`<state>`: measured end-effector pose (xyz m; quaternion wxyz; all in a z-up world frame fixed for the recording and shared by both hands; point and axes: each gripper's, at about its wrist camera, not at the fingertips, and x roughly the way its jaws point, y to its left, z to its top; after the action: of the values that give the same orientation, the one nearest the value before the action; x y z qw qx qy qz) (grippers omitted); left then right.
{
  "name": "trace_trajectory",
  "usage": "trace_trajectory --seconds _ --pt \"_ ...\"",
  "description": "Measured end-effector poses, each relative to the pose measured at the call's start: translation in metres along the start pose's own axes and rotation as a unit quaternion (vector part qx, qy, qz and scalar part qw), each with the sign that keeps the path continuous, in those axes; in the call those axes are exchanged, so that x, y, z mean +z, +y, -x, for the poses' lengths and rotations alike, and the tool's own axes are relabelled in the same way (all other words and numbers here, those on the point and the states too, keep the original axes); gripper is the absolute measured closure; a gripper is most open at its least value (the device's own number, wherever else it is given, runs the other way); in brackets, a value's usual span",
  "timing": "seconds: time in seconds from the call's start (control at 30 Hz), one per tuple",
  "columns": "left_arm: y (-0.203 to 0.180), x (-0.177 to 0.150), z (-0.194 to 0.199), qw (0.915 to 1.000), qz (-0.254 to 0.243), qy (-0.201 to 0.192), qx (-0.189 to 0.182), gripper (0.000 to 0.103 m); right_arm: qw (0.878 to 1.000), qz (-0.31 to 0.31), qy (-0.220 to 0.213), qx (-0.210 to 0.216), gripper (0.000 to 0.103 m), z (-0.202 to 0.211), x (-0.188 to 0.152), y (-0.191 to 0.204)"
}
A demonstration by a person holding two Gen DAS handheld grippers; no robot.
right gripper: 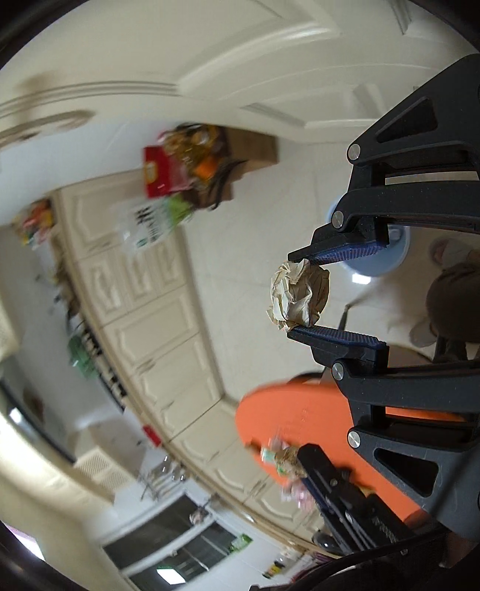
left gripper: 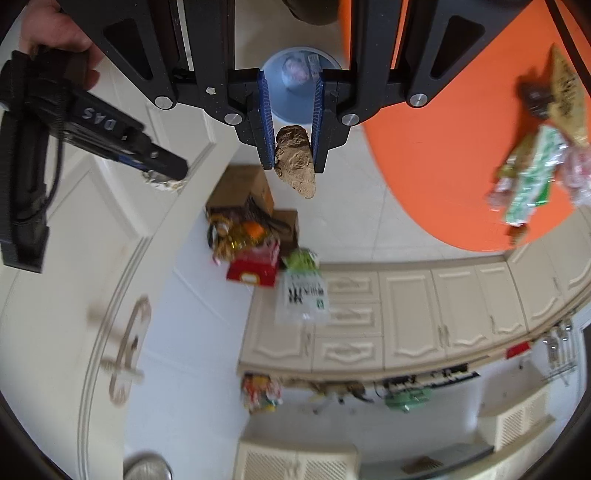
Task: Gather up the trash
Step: 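Carry both items to the blue bin and open both tools over it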
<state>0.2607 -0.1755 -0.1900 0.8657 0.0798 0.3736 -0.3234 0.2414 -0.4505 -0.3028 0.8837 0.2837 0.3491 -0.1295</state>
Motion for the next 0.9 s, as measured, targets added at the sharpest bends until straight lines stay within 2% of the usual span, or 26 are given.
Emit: trace_trajectory --seconds 0.2,0.4,0.53,0.57,0.6,0.63,0.67,0.73,0.8,0.87,0.9 --pt "0.015 0.027 -0.058 0.9985 -0.019 0.052 -0.004 0.088 0.998 -0.029 0.056 -0.005 0.073 -0.059 -0.008 -0.039" --pt "-0.007 0.049 -0.124 0.9953 -0.033 0.091 0.003 0.087 0.994 -0.053 0.095 0.002 0.072 -0.104 -0.015 -0.061" --pt "-0.022 0.072 -0.17 0.9917 -0.046 0.119 0.017 0.083 0.992 -0.061 0.11 0.002 0.069 -0.122 -0.016 -0.068" --pt "-0.028 0.082 -0.179 0.9913 -0.049 0.12 0.024 0.079 0.992 -0.064 0.113 0.002 0.066 -0.126 -0.015 -0.071" --pt "-0.027 0.085 -0.182 0.9912 -0.052 0.118 0.031 0.068 0.991 -0.067 0.113 0.001 0.061 -0.126 -0.016 -0.072" --pt "-0.042 0.097 -0.192 0.9913 -0.053 0.115 0.035 0.053 0.991 -0.07 0.113 0.002 0.049 -0.127 -0.016 -0.072" --pt "-0.05 0.101 -0.198 0.9917 -0.054 0.111 0.038 0.041 0.991 -0.073 0.113 0.0 0.043 -0.127 -0.017 -0.074" --pt "-0.059 0.102 -0.202 0.992 -0.057 0.101 0.05 0.028 0.991 -0.078 0.113 -0.002 0.04 -0.128 -0.016 -0.076" --pt "-0.062 0.099 -0.2 0.9921 -0.059 0.095 0.057 0.024 0.99 -0.089 0.112 -0.006 0.035 -0.127 -0.017 -0.08" --pt "-0.064 0.092 -0.19 0.9921 -0.059 0.091 0.064 0.019 0.989 -0.101 0.106 -0.007 0.018 -0.123 -0.017 -0.084" --pt "-0.064 0.089 -0.185 0.9924 -0.059 0.085 0.067 0.017 0.989 -0.108 0.103 -0.006 0.015 -0.12 -0.017 -0.085"
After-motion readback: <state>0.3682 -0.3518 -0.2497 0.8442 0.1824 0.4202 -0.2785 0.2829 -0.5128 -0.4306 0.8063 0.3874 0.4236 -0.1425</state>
